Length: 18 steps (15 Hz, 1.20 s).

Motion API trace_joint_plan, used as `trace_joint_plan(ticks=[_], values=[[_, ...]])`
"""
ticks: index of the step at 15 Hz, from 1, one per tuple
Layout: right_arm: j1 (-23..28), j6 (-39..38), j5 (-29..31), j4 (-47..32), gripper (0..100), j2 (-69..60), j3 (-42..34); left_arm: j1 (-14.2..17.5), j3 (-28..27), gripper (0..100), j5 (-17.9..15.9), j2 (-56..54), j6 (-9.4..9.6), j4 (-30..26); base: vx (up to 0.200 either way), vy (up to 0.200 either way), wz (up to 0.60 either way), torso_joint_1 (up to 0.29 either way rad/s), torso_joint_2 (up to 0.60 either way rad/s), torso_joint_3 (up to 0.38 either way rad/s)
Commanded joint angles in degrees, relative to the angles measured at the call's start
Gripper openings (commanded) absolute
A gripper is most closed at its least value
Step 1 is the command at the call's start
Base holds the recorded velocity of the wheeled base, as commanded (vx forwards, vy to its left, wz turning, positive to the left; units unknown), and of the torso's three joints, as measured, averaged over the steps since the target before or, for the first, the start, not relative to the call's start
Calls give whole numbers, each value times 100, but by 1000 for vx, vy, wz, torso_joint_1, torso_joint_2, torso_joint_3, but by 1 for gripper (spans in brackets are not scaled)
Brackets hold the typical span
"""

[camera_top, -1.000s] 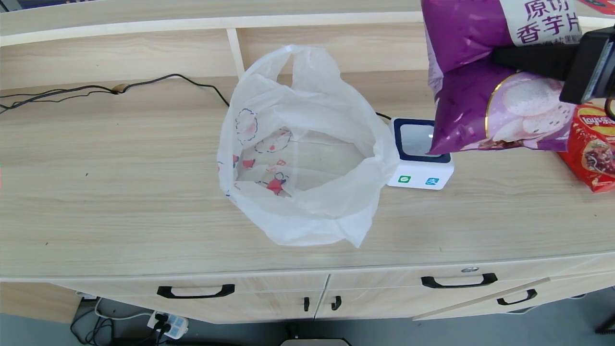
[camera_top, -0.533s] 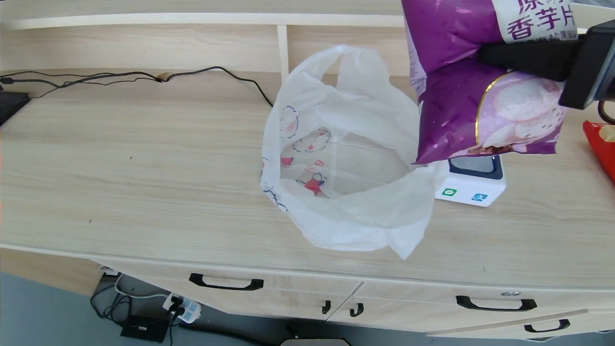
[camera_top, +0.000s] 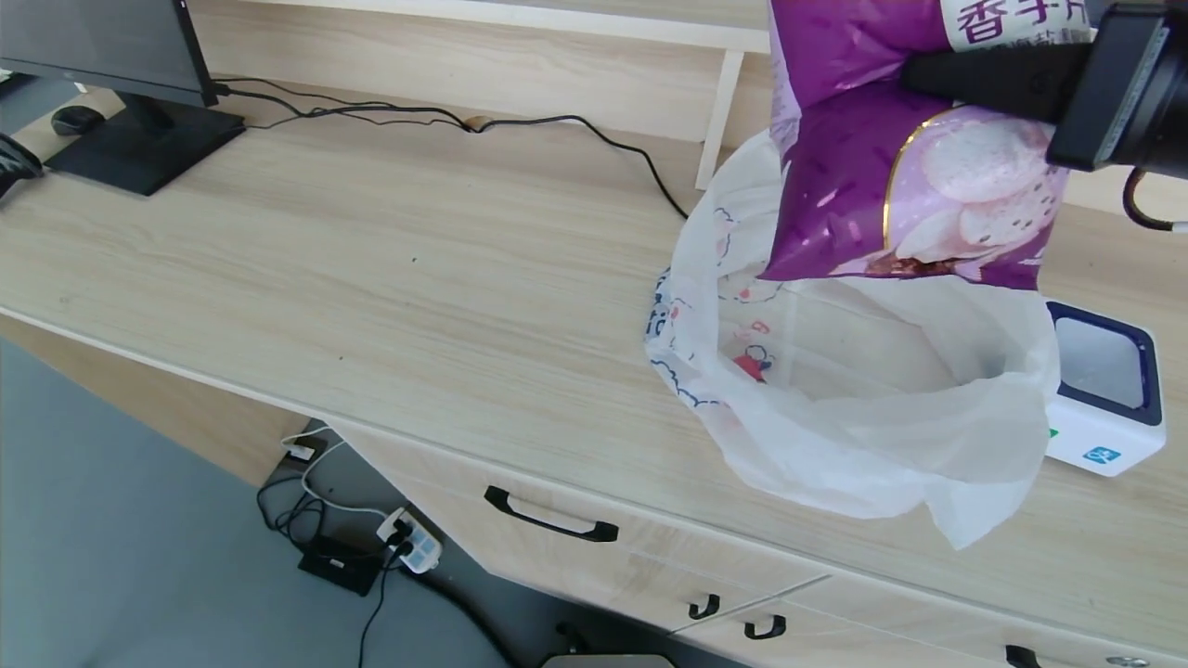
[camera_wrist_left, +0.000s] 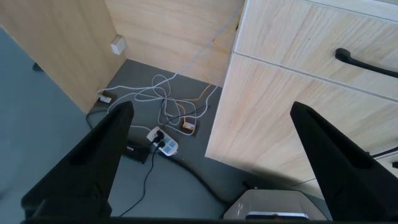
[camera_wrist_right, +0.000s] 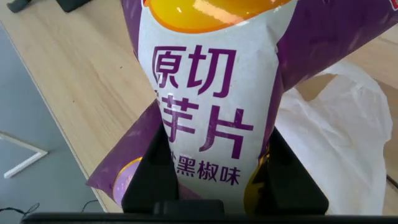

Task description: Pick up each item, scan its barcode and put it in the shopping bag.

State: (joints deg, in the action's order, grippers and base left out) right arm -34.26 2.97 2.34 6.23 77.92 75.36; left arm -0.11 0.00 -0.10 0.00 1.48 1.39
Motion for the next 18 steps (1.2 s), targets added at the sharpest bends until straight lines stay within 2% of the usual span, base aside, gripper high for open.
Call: trace_joint_plan(ticks=[1,3,5,8,13,18], values=[[-178,-280,161,300,0,426,-30,2,0,100,1,9,2,2,0,0,0,0,0,0],[-29,-605,381,766,0,601,-347,2,0,100,1,9,2,2,0,0,0,0,0,0],[42,-825,390,818,0,636,-725,2,0,100,1,9,2,2,0,0,0,0,0,0],[341,-816,381,915,0,680,-980,2,0,100,1,9,2,2,0,0,0,0,0,0],[762,-781,399,1680,0,663,-1665,2,0,100,1,9,2,2,0,0,0,0,0,0],[1079,-719,416,2049,0,645,-1560,2,0,100,1,9,2,2,0,0,0,0,0,0]])
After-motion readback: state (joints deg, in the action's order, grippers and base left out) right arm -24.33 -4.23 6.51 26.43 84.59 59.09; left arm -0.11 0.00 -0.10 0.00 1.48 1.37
